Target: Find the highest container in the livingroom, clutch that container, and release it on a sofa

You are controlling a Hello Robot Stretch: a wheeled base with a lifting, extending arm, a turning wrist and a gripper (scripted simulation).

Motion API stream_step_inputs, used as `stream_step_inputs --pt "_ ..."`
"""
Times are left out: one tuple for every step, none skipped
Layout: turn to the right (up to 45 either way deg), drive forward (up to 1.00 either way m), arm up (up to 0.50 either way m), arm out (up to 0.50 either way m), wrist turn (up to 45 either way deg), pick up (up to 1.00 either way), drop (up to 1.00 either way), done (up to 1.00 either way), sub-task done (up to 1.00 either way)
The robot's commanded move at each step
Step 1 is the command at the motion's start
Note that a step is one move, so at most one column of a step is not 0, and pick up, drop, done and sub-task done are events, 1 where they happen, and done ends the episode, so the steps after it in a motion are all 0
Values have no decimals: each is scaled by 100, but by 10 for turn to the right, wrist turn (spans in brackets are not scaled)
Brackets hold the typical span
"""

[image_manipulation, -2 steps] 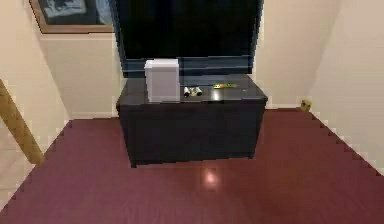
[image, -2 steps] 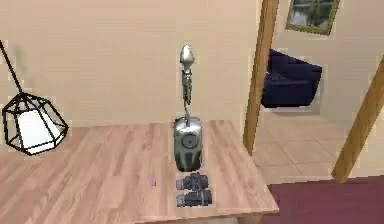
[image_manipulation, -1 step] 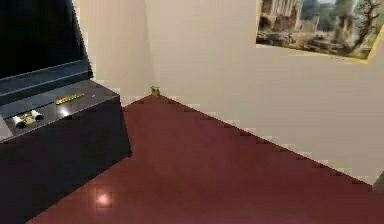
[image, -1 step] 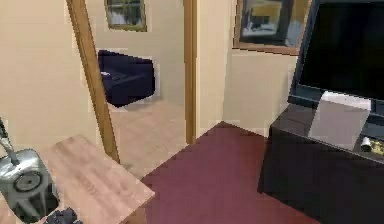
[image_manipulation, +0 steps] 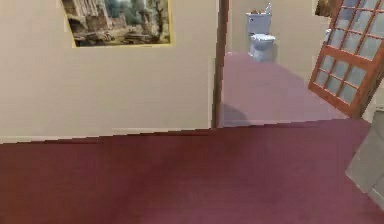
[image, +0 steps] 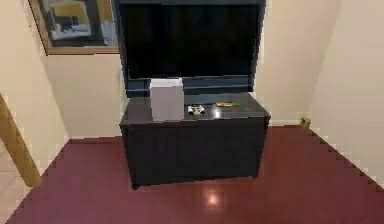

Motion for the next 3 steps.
stream_step_inputs --pt "390 0 0 0 0 0 0 0 0" --pt "0 100 0 0 0 0 0 0 0" --pt "60 0 0 0 0 0 0 0 0"
